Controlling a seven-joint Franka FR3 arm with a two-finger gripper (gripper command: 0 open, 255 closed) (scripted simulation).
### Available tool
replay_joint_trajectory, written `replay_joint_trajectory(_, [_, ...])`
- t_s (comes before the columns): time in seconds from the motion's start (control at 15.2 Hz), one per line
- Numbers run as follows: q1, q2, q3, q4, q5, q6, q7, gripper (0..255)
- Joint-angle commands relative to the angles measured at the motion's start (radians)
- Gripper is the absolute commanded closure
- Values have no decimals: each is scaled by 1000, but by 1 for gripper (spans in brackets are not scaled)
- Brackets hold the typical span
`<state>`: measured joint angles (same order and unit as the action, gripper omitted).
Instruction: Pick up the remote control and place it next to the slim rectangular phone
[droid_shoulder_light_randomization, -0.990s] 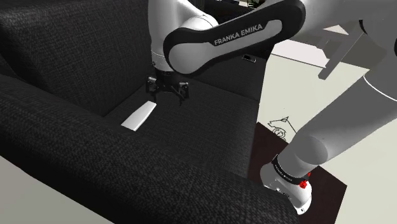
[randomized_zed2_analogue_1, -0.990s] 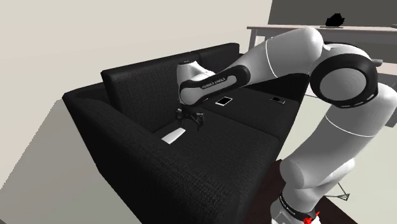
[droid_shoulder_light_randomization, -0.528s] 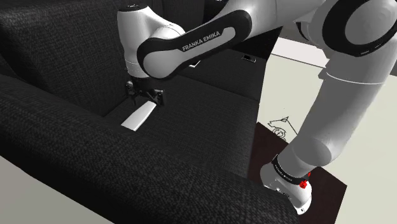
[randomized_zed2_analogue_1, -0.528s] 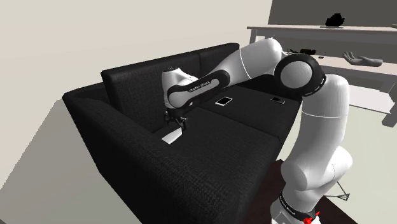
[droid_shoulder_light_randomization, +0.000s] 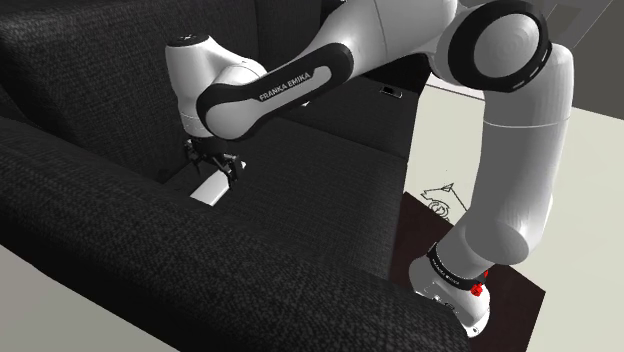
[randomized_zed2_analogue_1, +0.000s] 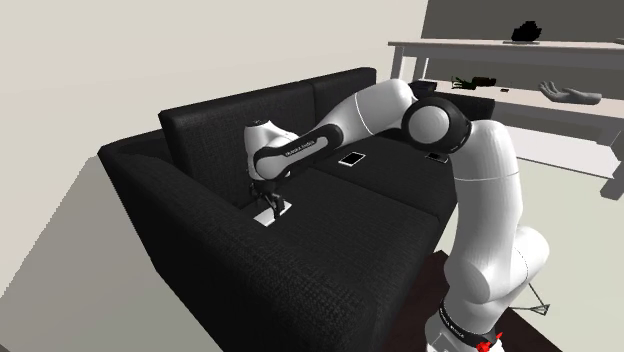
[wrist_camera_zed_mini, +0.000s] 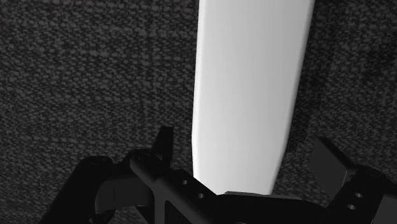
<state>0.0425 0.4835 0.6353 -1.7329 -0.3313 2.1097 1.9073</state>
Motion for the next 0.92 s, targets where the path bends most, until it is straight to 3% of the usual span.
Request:
replay_joint_trajectory(0.0, [2,12,-6,-8,-9,19,5,0])
replay_joint_trajectory(0.66, [6,23,-11,-14,-17,34,10,0])
replay_joint_trajectory(0.73, [6,23,-11,-14,-17,34,10,255])
replay_joint_trajectory(0.86, [5,23,-11,-15,-17,34,10,255])
